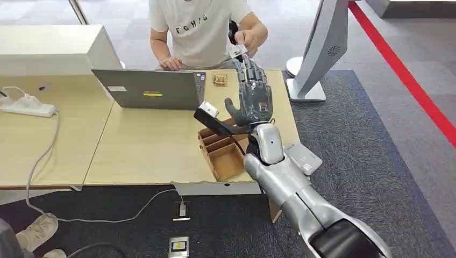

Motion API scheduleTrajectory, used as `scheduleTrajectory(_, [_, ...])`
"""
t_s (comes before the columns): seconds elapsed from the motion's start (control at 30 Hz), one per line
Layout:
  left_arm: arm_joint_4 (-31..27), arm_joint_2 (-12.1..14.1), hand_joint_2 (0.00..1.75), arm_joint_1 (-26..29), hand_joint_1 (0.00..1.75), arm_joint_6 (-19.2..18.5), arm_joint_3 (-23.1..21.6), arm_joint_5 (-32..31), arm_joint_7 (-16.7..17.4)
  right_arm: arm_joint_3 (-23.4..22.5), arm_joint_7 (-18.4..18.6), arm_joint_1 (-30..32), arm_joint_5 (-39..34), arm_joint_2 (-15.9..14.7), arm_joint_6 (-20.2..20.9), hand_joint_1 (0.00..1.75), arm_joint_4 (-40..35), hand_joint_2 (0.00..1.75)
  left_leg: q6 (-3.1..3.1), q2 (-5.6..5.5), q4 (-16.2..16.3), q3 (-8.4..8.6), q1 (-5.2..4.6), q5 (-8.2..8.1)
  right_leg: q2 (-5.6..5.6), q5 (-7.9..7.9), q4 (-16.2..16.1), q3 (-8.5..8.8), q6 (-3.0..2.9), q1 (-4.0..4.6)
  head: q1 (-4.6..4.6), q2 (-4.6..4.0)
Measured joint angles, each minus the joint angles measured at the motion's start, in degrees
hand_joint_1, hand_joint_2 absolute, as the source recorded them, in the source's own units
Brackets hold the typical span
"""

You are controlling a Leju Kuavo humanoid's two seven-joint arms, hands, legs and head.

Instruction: Pass the card to the sensor for recognition and then transmit it.

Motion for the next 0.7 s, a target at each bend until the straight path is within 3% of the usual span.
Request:
scheduleTrajectory(0.33, [-0.02,-0.09,1.75,0.99,0.00,0.00,0.04,-0.59,0.00,0.00,-1.12,1.77,0.20,-2.17,0.53,0.00,-4.81,1.75,0.00,0.02,0.01,0.04,0.00,-0.01,0.01,0.00,-0.01,-0.01,0.00,0.00,-0.02,0.00])
scheduleTrajectory(0.57, [-0.59,-0.17,1.75,1.30,0.00,0.00,0.09,-0.46,0.00,0.00,-1.31,7.17,-0.41,-6.12,7.41,0.00,-14.19,1.75,0.00,0.01,0.01,0.04,-0.01,-0.01,0.01,0.00,-0.04,-0.01,0.00,-0.01,-0.02,0.00])
scheduleTrajectory(0.7, [-0.98,-0.48,1.75,1.32,0.00,0.00,0.11,-1.53,0.00,-0.02,-1.75,10.01,-0.61,-8.11,9.22,0.00,-18.57,1.75,0.00,0.01,0.01,0.04,-0.01,-0.01,0.01,0.00,-0.04,-0.01,0.00,-0.01,-0.02,0.00])
